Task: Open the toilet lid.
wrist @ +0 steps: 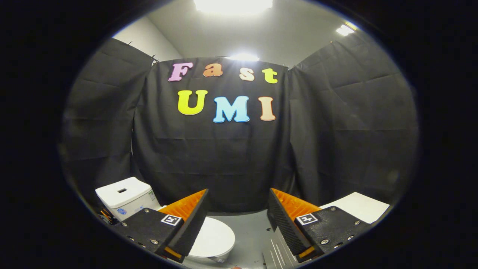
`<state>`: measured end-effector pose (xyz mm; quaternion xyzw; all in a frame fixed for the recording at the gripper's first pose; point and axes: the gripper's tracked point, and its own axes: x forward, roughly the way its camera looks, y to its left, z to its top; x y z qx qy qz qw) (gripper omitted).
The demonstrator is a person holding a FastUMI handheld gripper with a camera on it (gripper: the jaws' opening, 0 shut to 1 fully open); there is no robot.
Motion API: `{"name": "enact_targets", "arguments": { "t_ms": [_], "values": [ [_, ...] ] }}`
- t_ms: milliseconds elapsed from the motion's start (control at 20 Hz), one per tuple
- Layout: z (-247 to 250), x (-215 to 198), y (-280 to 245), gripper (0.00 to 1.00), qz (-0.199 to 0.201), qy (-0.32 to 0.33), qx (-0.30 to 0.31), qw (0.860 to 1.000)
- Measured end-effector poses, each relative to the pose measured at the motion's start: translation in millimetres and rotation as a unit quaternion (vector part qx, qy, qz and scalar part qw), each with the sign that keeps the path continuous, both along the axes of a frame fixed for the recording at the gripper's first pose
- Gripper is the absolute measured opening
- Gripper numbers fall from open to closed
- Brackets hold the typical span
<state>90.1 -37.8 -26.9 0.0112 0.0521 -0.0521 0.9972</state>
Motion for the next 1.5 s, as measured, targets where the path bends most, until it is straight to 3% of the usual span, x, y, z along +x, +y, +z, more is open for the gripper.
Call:
{"name": "enact_targets", "arguments": {
  "t_ms": [500, 700, 1100, 1500],
  "values": [
    [-8.7, 16.1, -6.0, 0.95, -0.033, -0.012, 0.020, 0.999],
    [-56.4, 14.4, 23.4, 0.95, -0.026, 0.032, 0.104, 0.994],
    [-183.2, -11.4, 60.5, 0.96, -0.058, 0.116, 0.286, 0.949],
    [-299.1, -45.2, 73.0, 0.96, -0.114, 0.173, 0.379, 0.902]
  ]
}}
